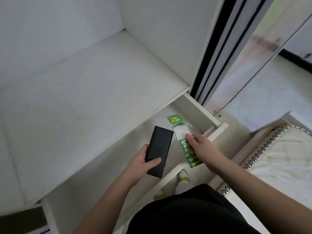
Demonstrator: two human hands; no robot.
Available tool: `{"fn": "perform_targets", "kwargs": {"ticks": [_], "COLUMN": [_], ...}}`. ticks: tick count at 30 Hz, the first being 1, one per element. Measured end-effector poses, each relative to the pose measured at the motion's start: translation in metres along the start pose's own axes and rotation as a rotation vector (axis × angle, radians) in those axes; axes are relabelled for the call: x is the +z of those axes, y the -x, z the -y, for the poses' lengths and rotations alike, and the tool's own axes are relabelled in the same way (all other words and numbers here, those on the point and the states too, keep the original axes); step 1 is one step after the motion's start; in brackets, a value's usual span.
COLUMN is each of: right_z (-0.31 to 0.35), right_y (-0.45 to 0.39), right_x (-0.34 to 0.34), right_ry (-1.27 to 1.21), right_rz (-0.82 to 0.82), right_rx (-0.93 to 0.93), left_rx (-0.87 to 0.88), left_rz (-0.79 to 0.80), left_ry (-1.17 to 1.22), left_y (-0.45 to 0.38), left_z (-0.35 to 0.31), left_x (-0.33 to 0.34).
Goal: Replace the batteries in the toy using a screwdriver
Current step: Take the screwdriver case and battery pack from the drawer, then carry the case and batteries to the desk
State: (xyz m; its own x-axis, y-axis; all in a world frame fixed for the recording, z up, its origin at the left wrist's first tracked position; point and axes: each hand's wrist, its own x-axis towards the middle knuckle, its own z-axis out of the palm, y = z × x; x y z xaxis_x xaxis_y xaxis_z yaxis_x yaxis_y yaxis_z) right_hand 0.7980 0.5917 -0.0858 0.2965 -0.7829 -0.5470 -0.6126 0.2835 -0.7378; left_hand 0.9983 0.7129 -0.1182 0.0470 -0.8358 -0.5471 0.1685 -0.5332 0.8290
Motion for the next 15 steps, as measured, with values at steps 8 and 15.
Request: {"fn": "perform_targets", "kwargs": {"ticks": [8, 15], "right_z": [-0.037, -0.076], "right_y": [0.041, 0.071], "right_x": [-0.04, -0.091], "right_ry": [-0.218, -0.419], "right_rz": [-0.382, -0.614], "right_rx": [0.085, 0.119], "left_rx": [0.106, 0.121], "left_rz": [0.209, 0.374], "left_ry": [-0.144, -0.169], "left_y": [-0.028, -0.057], "left_z": [-0.04, -0.066], "left_x": [0.046, 0.129]}}
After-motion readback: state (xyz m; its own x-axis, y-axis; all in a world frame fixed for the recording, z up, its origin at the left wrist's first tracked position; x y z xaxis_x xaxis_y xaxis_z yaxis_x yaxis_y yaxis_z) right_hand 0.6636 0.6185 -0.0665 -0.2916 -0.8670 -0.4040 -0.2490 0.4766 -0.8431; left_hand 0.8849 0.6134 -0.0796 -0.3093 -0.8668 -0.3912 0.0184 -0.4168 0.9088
